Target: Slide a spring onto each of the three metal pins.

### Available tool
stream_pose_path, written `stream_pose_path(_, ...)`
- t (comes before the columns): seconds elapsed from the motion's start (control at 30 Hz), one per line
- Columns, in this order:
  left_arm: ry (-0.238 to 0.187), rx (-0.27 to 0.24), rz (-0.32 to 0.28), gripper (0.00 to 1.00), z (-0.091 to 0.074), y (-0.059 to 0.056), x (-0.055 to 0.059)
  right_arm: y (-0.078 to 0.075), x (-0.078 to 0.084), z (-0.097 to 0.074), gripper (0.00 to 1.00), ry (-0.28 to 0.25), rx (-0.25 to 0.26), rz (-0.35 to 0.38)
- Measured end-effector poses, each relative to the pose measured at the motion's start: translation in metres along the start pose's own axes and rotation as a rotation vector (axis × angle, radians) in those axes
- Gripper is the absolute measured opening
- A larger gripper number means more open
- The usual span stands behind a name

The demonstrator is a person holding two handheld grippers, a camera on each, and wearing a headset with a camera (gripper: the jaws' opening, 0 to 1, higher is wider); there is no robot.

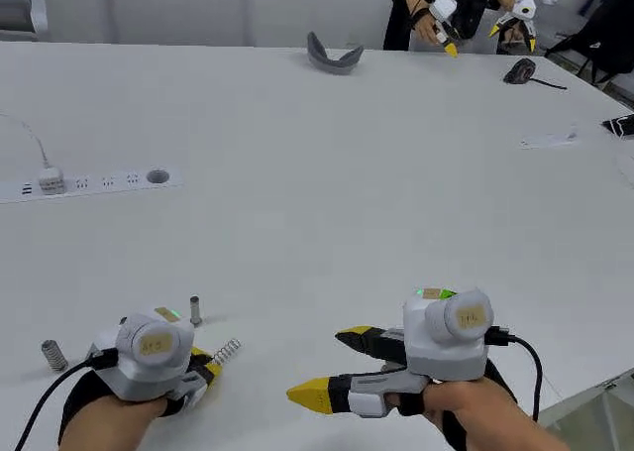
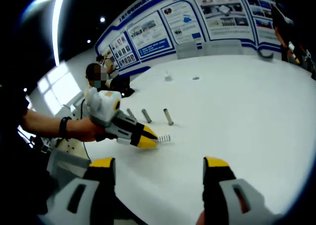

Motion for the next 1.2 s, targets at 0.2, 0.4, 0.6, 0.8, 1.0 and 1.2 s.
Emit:
stream_pose_path(0.2, -0.025, -0.007, -0.011, 0.10, -0.025, -0.002, 0.002, 0.009, 0.000, 0.012, 0.71, 0.010, -0.027, 0.001)
stream_pose_path(0.4, -0.052, -0.038, -0.029, 0.10, -0.050, -0.002, 0.000, 0.018, 0.002, 0.025, 0.70, 0.027, -0.066, 0.002)
stream_pose_path(0.6, -0.069, -0.045, -0.024, 0.10, -0.071, 0.000, -0.003, 0.027, -0.003, 0.036, 0.69, 0.022, -0.093, 0.009)
stream_pose_path(0.8, -0.076, -0.040, -0.013, 0.10, -0.087, 0.002, -0.004, 0.035, -0.007, 0.047, 0.66, 0.008, -0.121, 0.031)
stream_pose_path(1.0, -0.085, -0.042, -0.006, 0.10, -0.101, 0.005, -0.003, 0.042, -0.004, 0.057, 0.65, 0.024, -0.158, 0.040)
stream_pose_path(1.2, -0.094, -0.034, 0.001, 0.10, -0.113, 0.004, -0.004, 0.048, -0.006, 0.067, 0.60, 0.024, -0.189, 0.054)
Point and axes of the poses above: the centre of the closed fingertips' face, and the gripper's own axes: z roughly forward along the fingers, y roughly to its left, x roughly out of its underside, the point moved 10 cm from there along -z, roughly backward along the fingers, and after that the axes turned 12 degrees about -y, right-handed, at the moved point
